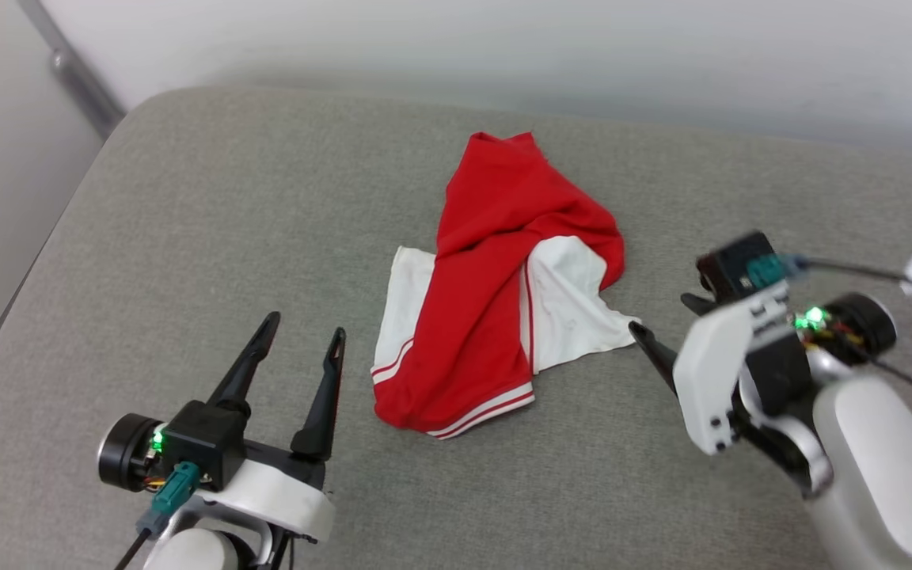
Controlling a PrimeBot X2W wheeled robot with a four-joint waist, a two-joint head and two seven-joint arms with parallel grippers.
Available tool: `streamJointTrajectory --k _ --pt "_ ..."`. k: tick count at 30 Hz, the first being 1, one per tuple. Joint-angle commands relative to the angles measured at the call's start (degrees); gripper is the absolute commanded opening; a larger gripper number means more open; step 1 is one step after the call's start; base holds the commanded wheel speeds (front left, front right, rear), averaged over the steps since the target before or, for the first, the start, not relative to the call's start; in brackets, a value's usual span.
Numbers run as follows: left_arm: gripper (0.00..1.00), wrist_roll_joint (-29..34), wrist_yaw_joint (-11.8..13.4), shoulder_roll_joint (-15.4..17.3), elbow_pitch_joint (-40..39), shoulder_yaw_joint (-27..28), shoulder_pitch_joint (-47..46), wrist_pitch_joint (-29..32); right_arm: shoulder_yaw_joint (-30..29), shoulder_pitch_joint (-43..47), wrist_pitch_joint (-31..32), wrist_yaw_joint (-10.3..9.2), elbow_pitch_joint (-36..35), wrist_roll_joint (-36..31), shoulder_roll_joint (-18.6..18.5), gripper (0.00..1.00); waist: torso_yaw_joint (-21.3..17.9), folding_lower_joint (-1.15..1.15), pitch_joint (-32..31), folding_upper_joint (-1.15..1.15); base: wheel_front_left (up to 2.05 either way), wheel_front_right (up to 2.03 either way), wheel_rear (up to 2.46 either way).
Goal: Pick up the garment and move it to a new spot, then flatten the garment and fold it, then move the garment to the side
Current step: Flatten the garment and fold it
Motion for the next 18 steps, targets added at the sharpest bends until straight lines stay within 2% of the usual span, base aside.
streamJointTrajectory --k 1,6,11,17,18 --pt "1.00 0.5 -0.4 -0.6 -0.3 0.3 0.8 -0.3 0.4 -1.8 1.2 -0.02 1.1 0.3 0.3 1.00 1.1 0.00 1.1 0.00 0.00 0.00 0.00" --pt "1.00 3.3 -3.3 -5.2 -0.8 3.0 1.7 -0.3 4.1 -9.4 9.2 -0.02 11.0 0.3 1.0 1.00 4.2 0.00 3.4 0.00 0.00 0.00 0.00" --pt "1.00 5.8 -6.5 -8.9 0.0 4.9 1.7 -0.3 6.7 -13.3 9.6 -0.02 19.4 -1.0 0.7 1.00 7.4 0.00 5.3 0.00 0.00 0.00 0.00" --pt "1.00 7.9 -9.4 -11.7 1.1 8.0 2.0 -0.3 9.1 -14.5 7.6 -0.02 26.9 -2.0 0.0 1.00 9.6 0.00 6.3 0.00 0.00 0.00 0.00" --pt "1.00 8.2 -9.7 -12.0 1.3 8.5 2.1 -0.3 9.5 -14.3 7.6 -0.02 28.0 -1.7 -0.2 0.55 9.6 0.00 6.4 0.00 0.00 0.00 0.00"
